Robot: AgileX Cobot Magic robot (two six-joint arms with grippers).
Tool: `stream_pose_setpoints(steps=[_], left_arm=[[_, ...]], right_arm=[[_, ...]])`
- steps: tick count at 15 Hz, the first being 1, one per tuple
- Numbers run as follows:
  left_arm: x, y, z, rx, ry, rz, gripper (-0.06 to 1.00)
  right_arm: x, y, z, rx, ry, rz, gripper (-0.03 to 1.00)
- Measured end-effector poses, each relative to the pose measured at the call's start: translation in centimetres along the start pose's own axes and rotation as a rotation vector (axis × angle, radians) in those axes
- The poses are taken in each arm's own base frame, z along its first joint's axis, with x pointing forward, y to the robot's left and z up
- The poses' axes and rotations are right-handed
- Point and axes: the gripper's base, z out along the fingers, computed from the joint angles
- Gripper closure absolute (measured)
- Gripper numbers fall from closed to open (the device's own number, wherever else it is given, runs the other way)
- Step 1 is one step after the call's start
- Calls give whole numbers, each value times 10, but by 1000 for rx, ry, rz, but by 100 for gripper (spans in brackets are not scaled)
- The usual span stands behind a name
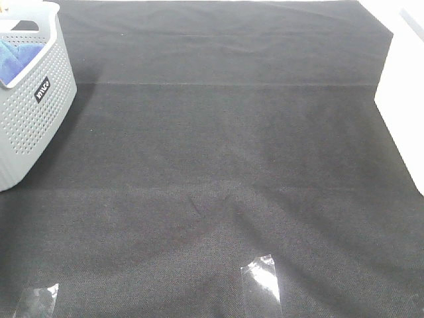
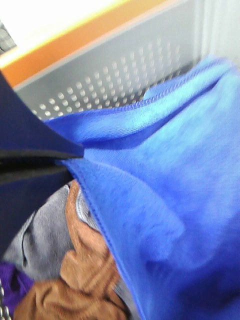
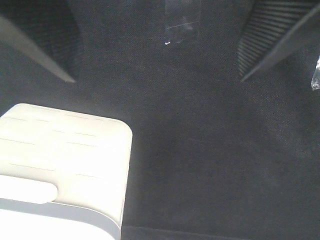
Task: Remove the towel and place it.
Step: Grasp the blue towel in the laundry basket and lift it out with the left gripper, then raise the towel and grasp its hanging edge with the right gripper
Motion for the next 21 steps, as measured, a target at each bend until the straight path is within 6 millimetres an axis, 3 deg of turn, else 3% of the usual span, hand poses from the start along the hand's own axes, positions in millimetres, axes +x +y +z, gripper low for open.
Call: stream_pose_setpoints(steps=[5, 10, 14, 17, 21], left_arm=[[-14, 0, -90, -134, -156, 18, 94], [-38, -28, -196, -308, -418, 116, 94], [-38, -52, -276, -431, -654, 167, 94], [-37, -74, -315, -447, -788, 209, 94], [-53, -114, -339, -409, -902, 370, 94]], right_arm=[[0, 0, 0, 0, 0, 0, 17], [0, 0, 0, 0, 0, 0, 17], [-1, 0, 1, -4, 7, 2, 17], [-17, 2, 13, -43, 30, 22, 17], [-56, 13, 48, -185, -83, 14, 18]])
